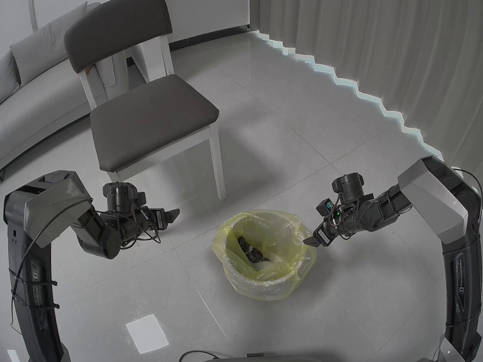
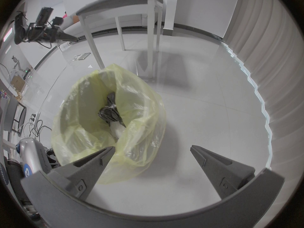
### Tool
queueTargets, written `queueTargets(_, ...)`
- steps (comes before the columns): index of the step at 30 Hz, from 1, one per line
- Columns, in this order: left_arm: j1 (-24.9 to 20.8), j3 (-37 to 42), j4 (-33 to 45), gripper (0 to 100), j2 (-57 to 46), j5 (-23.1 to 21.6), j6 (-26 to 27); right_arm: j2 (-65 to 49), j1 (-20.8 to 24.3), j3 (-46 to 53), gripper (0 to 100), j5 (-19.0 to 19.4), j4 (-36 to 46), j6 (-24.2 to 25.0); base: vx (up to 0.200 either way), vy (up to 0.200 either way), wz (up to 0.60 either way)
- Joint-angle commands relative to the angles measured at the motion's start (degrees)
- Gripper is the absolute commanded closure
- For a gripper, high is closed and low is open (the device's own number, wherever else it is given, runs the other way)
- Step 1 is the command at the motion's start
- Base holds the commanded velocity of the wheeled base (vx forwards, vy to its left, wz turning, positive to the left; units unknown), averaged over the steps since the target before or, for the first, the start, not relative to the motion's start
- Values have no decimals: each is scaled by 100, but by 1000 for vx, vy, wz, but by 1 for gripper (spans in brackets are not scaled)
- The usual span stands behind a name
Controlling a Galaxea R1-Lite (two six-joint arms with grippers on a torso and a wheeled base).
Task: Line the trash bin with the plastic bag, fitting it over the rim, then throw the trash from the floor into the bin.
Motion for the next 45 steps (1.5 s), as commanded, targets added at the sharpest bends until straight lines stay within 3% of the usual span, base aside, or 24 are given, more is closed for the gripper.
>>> queueTargets(1, 21, 15, 0, 0, -39, 3, -10, 498, -104, -295, 0, -34, 25, -6, 0, 0, 0)
queueTargets(20, -75, -64, -211, 0, 181, 3, -10, 894, -359, -937, 0, -25, 649, -14, 0, 0, 0)
queueTargets(27, -5, 76, -194, 0, -487, -24, -28, -609, -526, -128, 0, 1, 632, 3, 0, 0, 0)
queueTargets(33, 74, 665, -220, 0, -1673, -217, -28, -2393, -535, 838, 0, 1, 614, 135, 0, 0, 0)
queueTargets(40, 83, 1667, -158, 0, -3502, -331, -28, -4661, -544, 2201, 0, -87, 421, 777, 0, 0, 0)
queueTargets(44, 144, 2107, -79, 0, -4319, -331, -28, -5522, -535, 2790, 0, -359, 140, 1093, 0, 0, 0)
queueTargets(45, 153, 2476, 26, 0, -4978, -340, -10, -6190, -544, 3247, 0, -465, -63, 1278, 0, 0, 0)
